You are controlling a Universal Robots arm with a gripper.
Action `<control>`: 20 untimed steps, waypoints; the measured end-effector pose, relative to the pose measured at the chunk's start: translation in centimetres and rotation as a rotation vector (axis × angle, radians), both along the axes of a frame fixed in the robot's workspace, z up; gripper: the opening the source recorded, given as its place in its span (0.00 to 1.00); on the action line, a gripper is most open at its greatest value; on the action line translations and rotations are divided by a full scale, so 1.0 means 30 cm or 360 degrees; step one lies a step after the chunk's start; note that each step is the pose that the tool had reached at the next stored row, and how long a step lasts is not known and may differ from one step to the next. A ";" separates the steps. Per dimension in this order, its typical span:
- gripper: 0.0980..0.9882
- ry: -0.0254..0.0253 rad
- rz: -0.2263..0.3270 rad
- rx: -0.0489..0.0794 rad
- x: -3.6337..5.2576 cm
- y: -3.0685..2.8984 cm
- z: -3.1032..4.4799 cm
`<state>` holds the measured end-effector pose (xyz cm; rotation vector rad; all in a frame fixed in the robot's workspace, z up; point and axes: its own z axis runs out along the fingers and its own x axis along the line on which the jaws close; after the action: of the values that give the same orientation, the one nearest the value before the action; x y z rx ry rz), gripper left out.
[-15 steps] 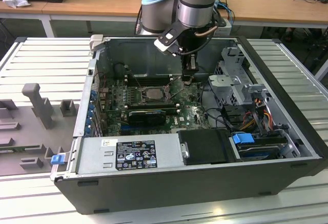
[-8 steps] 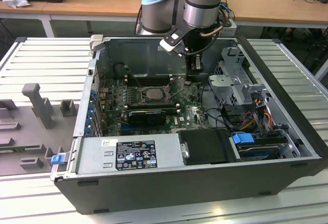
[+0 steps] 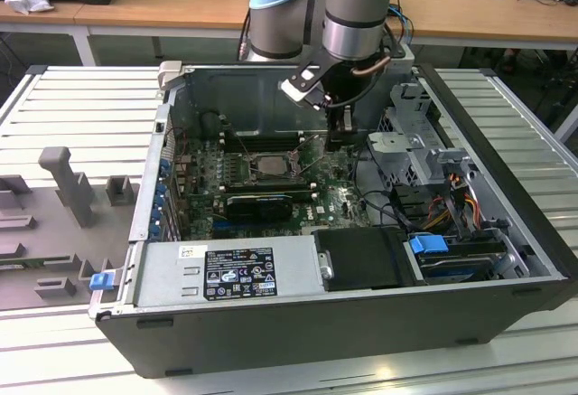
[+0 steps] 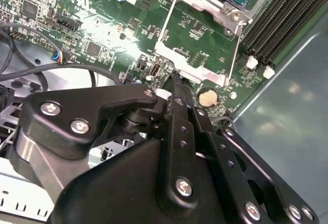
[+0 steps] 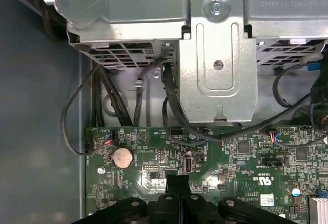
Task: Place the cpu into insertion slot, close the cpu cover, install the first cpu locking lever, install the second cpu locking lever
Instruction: 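Close the cpu cover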
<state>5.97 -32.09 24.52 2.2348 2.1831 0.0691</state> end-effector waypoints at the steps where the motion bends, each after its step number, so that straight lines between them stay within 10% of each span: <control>1: 0.01 0.00000 0.0000 0.0000 -0.001 0.000 0.000; 20: 0.01 0.00022 0.0000 0.0003 -0.089 -0.001 0.022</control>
<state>3.31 -32.12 25.18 2.2365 2.1849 0.0697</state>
